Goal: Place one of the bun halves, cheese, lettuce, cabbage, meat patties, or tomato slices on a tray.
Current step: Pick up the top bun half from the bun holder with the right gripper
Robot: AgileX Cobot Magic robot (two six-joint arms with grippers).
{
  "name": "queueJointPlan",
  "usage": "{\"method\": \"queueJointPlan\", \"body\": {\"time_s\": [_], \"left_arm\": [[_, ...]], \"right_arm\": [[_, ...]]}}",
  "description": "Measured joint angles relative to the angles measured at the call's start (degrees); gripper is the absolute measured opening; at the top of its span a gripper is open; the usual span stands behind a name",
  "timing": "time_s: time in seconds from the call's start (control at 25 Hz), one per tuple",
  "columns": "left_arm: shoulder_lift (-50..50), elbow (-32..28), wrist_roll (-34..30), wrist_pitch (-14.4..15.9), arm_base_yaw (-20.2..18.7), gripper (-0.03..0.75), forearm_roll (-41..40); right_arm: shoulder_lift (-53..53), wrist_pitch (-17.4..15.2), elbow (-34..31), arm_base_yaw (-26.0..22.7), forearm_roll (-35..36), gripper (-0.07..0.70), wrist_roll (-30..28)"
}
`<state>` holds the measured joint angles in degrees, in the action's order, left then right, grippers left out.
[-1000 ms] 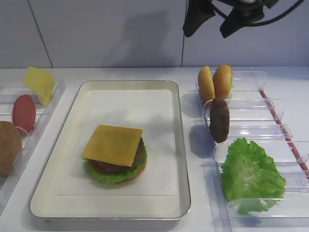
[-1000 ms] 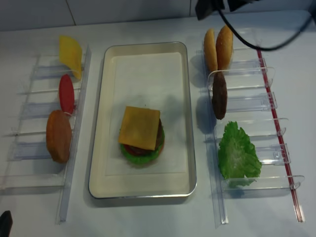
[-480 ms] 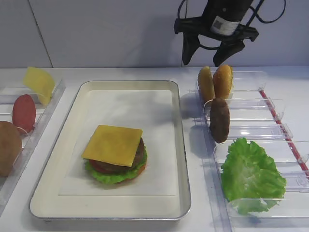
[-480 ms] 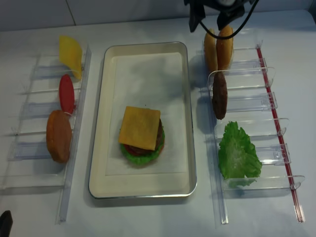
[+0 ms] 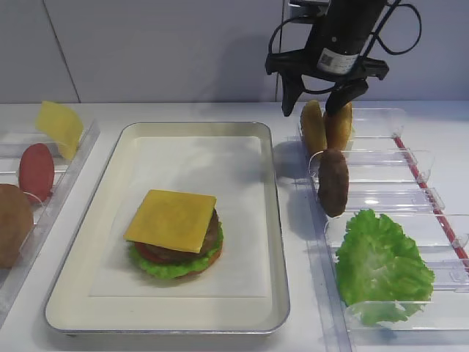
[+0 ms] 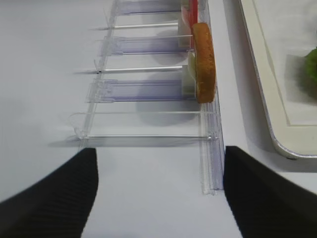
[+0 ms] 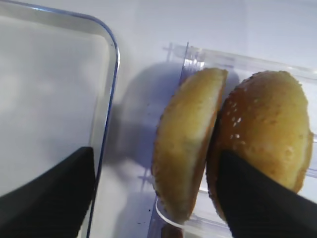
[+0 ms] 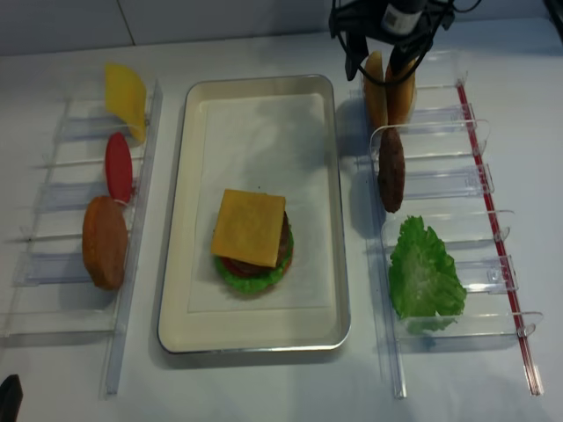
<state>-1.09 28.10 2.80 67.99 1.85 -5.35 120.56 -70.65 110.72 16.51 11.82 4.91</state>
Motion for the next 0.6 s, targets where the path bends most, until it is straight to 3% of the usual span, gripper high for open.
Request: {"method": "queueJointPlan", "body": {"time_s": [0.2, 0.44, 0.6], "left_arm": [[0.0, 0.0, 0.0, 0.0, 0.0, 0.510, 0.0], [0.0, 0.0, 0.0, 0.0, 0.0, 0.510, 0.0], [0.0, 0.0, 0.0, 0.0, 0.0, 0.510, 0.0]], "right_arm": [[0.6, 1.9, 0.2, 0.0, -0.1, 0.521, 0.1], [1.0, 2.5, 0.2, 0.0, -2.4, 0.421, 2.5], [1.0, 2.5, 0.2, 0.0, -2.8, 0.407, 2.8]]}}
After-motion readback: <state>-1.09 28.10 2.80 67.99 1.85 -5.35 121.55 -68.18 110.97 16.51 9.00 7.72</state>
